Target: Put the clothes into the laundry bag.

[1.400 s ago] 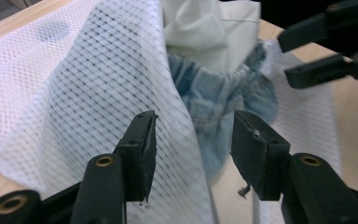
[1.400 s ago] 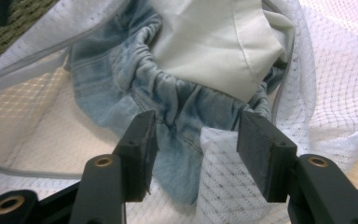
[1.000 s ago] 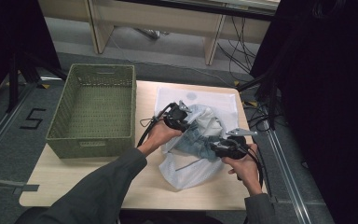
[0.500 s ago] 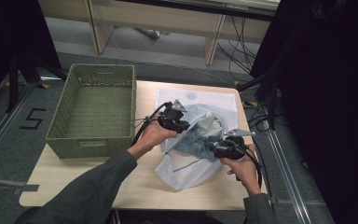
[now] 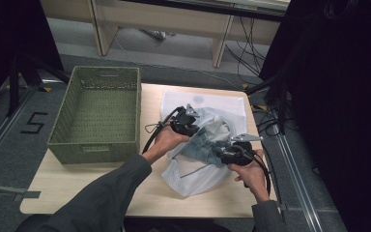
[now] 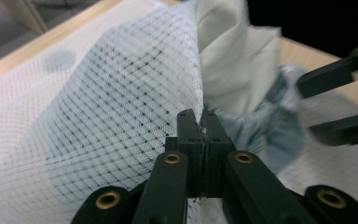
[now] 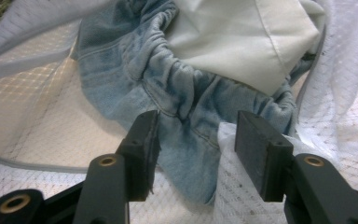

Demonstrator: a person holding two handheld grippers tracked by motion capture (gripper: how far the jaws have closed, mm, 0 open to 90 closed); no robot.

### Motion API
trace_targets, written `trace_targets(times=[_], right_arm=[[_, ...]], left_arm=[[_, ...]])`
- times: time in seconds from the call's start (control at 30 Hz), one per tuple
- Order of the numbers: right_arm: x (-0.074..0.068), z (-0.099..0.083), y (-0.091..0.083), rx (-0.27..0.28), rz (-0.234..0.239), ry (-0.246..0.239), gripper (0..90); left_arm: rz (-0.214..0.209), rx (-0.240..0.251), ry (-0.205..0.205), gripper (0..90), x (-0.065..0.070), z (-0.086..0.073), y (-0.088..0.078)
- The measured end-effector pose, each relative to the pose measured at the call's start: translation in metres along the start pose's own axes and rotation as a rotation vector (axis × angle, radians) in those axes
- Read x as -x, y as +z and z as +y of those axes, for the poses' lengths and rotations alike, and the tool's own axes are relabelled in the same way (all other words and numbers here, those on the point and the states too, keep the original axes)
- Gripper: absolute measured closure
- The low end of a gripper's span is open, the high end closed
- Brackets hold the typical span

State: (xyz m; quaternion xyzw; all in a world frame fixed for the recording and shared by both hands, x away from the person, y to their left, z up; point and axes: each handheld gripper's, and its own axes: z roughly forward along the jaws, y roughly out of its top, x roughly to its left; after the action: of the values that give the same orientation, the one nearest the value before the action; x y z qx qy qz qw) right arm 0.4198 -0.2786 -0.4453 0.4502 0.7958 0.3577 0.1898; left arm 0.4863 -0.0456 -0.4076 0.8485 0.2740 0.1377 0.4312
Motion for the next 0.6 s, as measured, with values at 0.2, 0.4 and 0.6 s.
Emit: trace_targets(times=[0.2, 0.4, 0.6], right_arm=[[-0.014, -0.003, 0.008, -0.063, 0.065, 0.002, 62.0], [-0.02, -0.003, 0.018, -0.087, 0.048, -0.002, 62.5], [-0.002, -0.007, 0.004, -0.086, -0.02, 0.023, 61.4]], left_arm=[[-0.101, 0.06, 0.024, 88.3, 0.012, -0.005, -0.031], [-0.187, 0.084, 0.002, 88.0, 0.016, -0.032, -0.051], [-0.17, 0.014, 0.006, 87.0, 0.012, -0.057, -0.038]])
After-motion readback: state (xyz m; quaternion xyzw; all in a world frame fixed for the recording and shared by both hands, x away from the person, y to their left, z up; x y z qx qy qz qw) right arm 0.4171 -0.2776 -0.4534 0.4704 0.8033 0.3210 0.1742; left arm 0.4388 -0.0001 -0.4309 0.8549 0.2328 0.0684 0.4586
